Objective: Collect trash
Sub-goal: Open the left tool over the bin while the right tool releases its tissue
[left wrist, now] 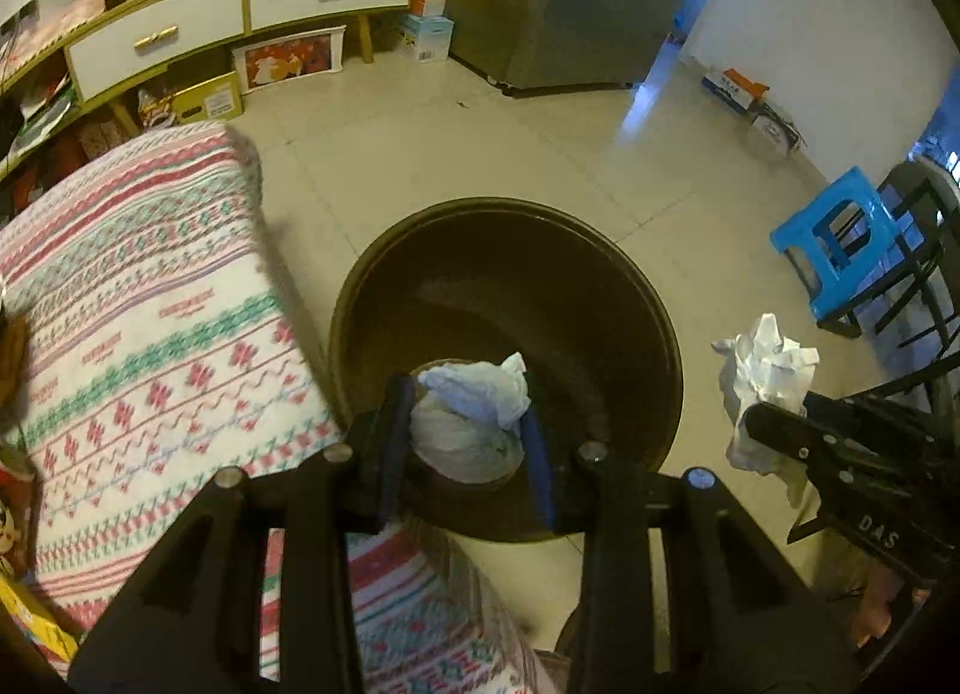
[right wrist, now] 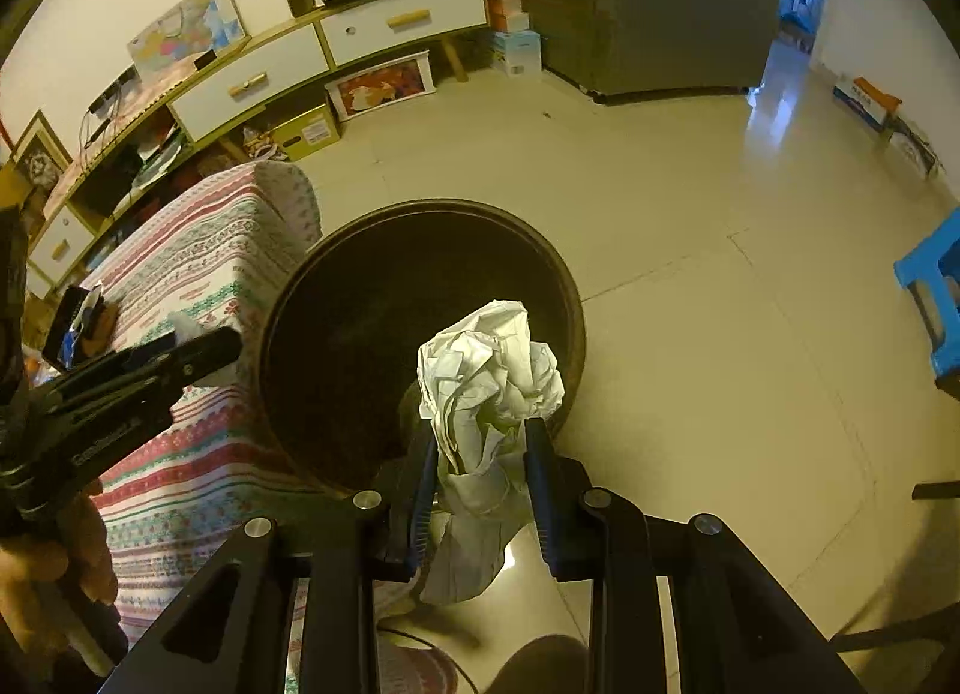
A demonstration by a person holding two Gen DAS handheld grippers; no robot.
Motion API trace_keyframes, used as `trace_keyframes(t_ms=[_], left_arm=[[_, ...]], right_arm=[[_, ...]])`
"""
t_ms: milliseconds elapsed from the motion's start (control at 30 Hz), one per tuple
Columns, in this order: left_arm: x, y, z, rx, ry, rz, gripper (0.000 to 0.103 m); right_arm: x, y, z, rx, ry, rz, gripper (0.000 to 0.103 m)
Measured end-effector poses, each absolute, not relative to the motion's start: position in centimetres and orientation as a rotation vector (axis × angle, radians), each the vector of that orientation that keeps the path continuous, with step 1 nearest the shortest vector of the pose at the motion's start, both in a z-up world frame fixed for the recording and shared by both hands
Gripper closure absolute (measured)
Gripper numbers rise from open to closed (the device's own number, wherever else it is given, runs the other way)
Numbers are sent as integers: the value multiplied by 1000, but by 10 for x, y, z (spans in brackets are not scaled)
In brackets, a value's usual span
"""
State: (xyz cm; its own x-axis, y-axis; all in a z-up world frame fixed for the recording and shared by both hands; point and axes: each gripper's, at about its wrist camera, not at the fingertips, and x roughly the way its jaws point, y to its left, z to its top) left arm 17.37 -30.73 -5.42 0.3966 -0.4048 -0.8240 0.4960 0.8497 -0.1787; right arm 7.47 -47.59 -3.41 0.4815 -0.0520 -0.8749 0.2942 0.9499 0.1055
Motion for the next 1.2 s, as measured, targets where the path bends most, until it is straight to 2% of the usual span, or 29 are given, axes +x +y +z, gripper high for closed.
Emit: trace_keyframes(t_ms=[67, 133, 167, 233, 333, 800, 900, 967, 1000, 1033, 1200], left_arm=[[174, -308, -57, 87, 1007, -586, 64], [173, -307, -60, 78, 1009, -586, 50], [174, -304, -61, 76, 1011, -569, 37], [172, -296, -60, 72, 1001, -531, 25], [172, -286, -55, 78, 999, -512, 21], [145, -200, -17, 146, 943, -446, 18], [138, -177, -14, 151, 957, -433, 18], [137, -163, -12, 143, 958, -428, 18], [135, -157, -11, 139, 958, -425, 18], [132, -147, -10, 131, 954, -417, 18], [126, -112, -8, 106, 930, -375, 15]], right_arm=[[74, -477, -34, 261, 1051, -218, 73], [75, -478, -35, 265, 1051, -219, 73], [76, -478, -35, 265, 1051, -219, 73], [78, -476, -35, 258, 1051, -217, 73], [81, -471, -35, 244, 1053, -217, 73], [108, -444, -42, 185, 1071, -220, 72], [113, -438, -41, 176, 1064, -230, 67], [116, -436, -39, 187, 1051, -244, 53], [116, -434, -37, 189, 1043, -250, 40], [117, -432, -35, 187, 1030, -251, 36], [122, -414, -30, 118, 1023, -235, 32]])
